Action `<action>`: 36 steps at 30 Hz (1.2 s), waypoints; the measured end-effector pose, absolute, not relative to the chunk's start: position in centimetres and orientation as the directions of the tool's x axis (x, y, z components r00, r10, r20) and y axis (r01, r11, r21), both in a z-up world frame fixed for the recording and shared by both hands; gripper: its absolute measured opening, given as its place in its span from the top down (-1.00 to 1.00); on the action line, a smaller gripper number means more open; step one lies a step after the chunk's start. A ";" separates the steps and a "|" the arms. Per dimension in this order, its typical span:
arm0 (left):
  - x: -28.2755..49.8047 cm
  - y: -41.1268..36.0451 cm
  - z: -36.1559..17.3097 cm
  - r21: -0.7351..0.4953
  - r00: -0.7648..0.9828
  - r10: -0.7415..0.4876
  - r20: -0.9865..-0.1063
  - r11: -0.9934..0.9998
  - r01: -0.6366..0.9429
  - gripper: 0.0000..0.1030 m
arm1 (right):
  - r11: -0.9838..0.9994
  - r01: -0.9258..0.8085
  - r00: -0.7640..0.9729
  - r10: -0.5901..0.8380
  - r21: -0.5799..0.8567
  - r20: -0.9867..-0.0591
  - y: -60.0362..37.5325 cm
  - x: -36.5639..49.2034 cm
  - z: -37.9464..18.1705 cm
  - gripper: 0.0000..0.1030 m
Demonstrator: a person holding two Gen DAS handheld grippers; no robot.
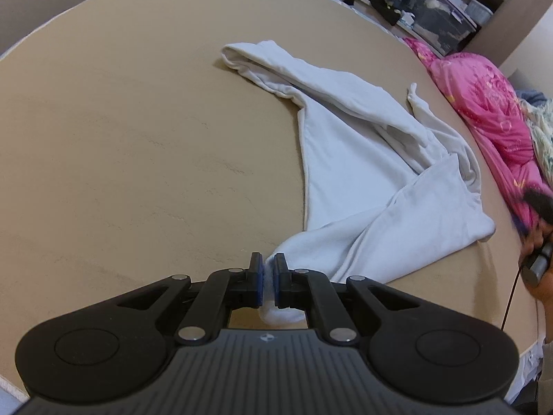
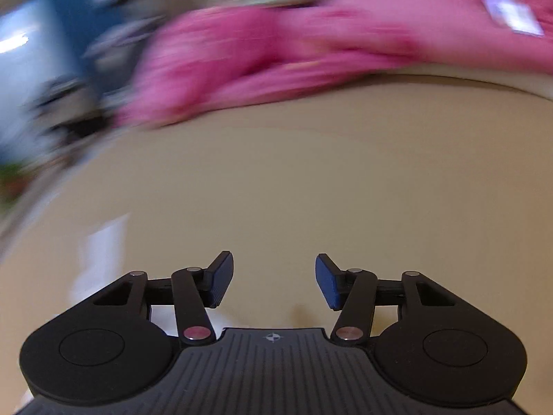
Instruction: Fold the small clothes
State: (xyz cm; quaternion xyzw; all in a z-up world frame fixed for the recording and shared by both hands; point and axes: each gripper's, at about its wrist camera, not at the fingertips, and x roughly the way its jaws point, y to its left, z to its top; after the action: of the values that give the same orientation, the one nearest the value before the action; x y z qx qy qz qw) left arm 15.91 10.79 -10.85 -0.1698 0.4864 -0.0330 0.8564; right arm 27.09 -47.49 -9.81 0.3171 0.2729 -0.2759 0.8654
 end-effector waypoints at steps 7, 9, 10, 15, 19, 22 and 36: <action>16.4 11.3 -11.4 -0.337 0.507 -0.230 -0.831 0.933 -0.129 0.88 | 0.855 0.258 0.779 0.091 0.450 -0.620 -39.2 33.9 -10.9 -0.23; 16.6 11.2 -11.7 -0.334 0.502 -0.228 -0.834 0.933 -0.133 0.87 | 0.874 0.261 0.756 0.079 0.410 -0.649 -38.1 34.7 -11.6 -0.31; 16.6 11.1 -11.7 -0.330 0.502 -0.223 -0.835 0.935 -0.133 0.88 | 0.872 0.255 0.745 0.098 0.417 -0.660 -37.7 35.2 -12.1 -0.31; 17.1 10.5 -12.1 -0.312 0.495 -0.213 -0.842 0.942 -0.125 0.79 | 0.918 0.252 0.721 0.034 0.307 -0.692 -37.2 35.9 -12.6 0.53; 17.4 10.2 -12.8 -0.320 0.471 -0.228 -0.852 0.939 -0.124 0.74 | 0.894 0.253 0.741 0.066 0.369 -0.669 -38.2 34.0 -12.4 0.89; 17.5 9.9 -13.6 -0.283 0.438 -0.204 -0.875 0.951 -0.124 0.80 | 0.868 0.243 0.798 0.075 0.434 -0.597 -40.1 31.8 -9.6 0.90; 6.5 14.0 -5.5 -0.348 0.632 -0.286 -0.720 0.937 0.028 1.00 | 0.728 0.340 0.852 0.030 0.596 -0.523 -47.6 3.1 -2.7 0.91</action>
State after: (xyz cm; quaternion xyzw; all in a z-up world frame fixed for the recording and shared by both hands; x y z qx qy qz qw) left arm 6.51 14.01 -5.53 -0.1537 0.4197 -0.0884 0.8902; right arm 3.06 -47.61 -2.72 0.3587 0.2582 -0.0868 0.8928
